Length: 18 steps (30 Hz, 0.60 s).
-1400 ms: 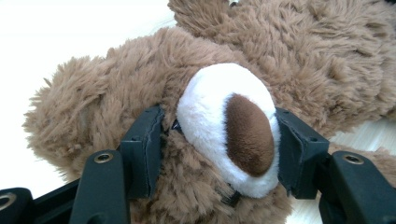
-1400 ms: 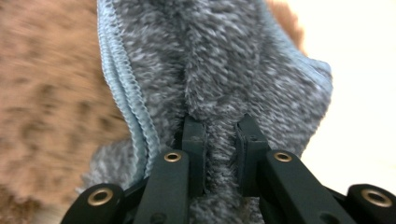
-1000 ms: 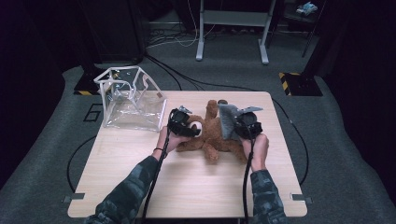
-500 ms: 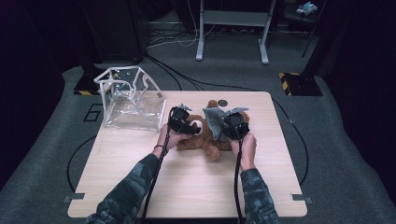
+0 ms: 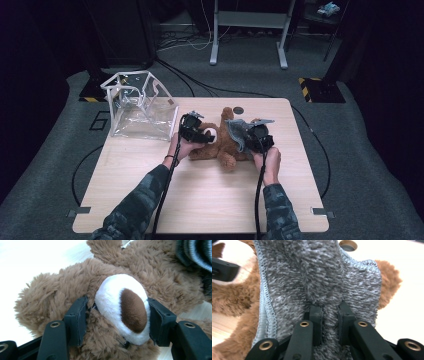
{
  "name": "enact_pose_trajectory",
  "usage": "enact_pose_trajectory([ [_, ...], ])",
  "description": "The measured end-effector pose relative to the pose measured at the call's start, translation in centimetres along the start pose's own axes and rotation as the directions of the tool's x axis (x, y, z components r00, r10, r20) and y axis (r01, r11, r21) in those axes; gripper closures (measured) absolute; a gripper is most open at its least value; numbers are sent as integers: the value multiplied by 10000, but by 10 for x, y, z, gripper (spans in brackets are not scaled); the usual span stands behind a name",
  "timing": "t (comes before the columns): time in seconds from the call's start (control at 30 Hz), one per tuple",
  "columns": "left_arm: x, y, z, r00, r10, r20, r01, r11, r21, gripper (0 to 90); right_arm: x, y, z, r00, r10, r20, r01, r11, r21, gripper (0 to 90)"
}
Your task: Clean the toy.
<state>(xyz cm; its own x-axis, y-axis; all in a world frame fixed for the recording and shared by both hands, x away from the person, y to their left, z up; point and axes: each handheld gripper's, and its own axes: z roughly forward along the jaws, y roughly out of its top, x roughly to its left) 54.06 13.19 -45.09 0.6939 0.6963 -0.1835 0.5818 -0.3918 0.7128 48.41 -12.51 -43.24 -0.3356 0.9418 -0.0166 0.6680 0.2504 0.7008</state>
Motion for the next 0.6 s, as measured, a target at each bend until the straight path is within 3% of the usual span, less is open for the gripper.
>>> enact_pose_trajectory([
  [0.1, 0, -2, -5, 9989, 305, 356, -294, 9991, -300, 331, 0, -1, 0, 10000, 40, 28, -40, 10000, 49, 779],
  [0.2, 5, -8, -17, 9967, 195, 788, -126, 9961, -869, 310, 1, -1, -1, 9999, 161, 42, -162, 9998, 119, 779],
  [0.37, 0, -24, -36, 9985, 495, 237, -464, 9918, -1193, 241, -4, -5, -2, 9995, 300, -69, -300, 9996, 8, 779],
  [0.47, -3, -31, -37, 9979, 653, 37, -644, 9909, -1180, 226, -4, -5, -2, 9995, 310, -41, -310, 9995, -25, 778],
  [0.53, -4, -40, -27, 9910, 1328, -195, -1340, 9869, -898, 284, -2, -3, -2, 9996, 273, 20, -274, 9996, 70, 778],
  [0.6, -5, -42, -22, 9889, 1458, -279, -1474, 9863, -737, 301, -1, -2, -2, 9996, 257, 67, -258, 9996, 90, 777],
])
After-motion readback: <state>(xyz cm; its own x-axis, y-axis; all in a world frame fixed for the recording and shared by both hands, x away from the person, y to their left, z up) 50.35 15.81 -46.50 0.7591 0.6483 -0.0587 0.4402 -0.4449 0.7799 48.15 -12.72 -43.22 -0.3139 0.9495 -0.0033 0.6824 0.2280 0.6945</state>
